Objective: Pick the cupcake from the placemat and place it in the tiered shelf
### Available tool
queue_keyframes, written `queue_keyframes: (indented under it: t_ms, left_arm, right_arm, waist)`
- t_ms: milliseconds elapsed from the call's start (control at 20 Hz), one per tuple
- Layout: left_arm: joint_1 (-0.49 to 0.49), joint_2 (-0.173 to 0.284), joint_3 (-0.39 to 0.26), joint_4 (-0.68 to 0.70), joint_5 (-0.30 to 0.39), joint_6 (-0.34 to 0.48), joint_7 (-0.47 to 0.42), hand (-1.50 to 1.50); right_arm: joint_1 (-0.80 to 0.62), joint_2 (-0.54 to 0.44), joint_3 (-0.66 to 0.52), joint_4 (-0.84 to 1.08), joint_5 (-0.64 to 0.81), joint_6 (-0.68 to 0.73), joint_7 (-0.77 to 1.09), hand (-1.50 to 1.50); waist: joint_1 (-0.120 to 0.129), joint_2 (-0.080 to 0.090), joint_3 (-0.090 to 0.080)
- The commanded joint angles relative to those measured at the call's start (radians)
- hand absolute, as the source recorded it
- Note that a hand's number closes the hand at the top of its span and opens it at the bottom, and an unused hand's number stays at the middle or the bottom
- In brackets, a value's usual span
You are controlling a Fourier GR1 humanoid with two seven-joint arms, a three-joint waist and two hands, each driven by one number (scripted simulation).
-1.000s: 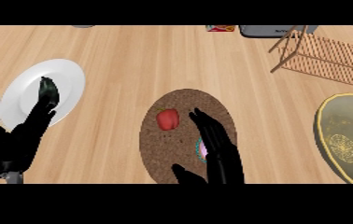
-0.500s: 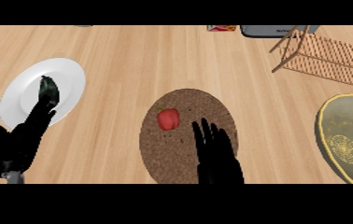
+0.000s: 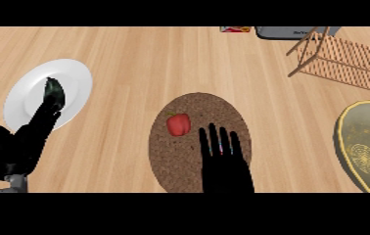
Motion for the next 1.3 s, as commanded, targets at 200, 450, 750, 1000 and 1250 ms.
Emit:
queue_keyframes:
  t_ms: [200, 450, 750, 1000, 1250]
  left_arm:
    - [0.020, -0.043, -0.009, -0.004, -0.033, 0.022, -0.023, 0.00]
    - [0.030, -0.036, 0.004, -0.023, -0.022, -0.007, -0.006, 0.00]
    - [0.007, -0.040, 0.041, 0.048, -0.040, -0.039, -0.054, 0.00]
    - [0.000, -0.029, 0.080, 0.024, -0.034, -0.076, -0.005, 0.00]
    - [-0.018, -0.076, 0.069, 0.036, -0.081, -0.058, -0.023, 0.00]
  right_arm:
    - [-0.060, 0.019, -0.097, 0.071, -0.030, 0.165, 0.078, -1.50]
    - [-0.075, 0.019, -0.145, 0.074, -0.029, 0.195, 0.072, -1.50]
    - [-0.036, 0.001, -0.149, 0.161, 0.039, 0.080, -0.039, -1.50]
    - [-0.043, -0.025, -0.221, 0.162, 0.049, 0.074, -0.133, -1.50]
    - [-0.077, 0.019, -0.233, 0.257, 0.049, 0.046, -0.125, -1.50]
  waist:
    - [-0.001, 0.000, 0.002]
    - [-0.002, -0.001, 0.002]
    - [-0.004, 0.000, 0.002]
    - [-0.004, 0.000, 0.002]
    - [-0.003, 0.000, 0.002]
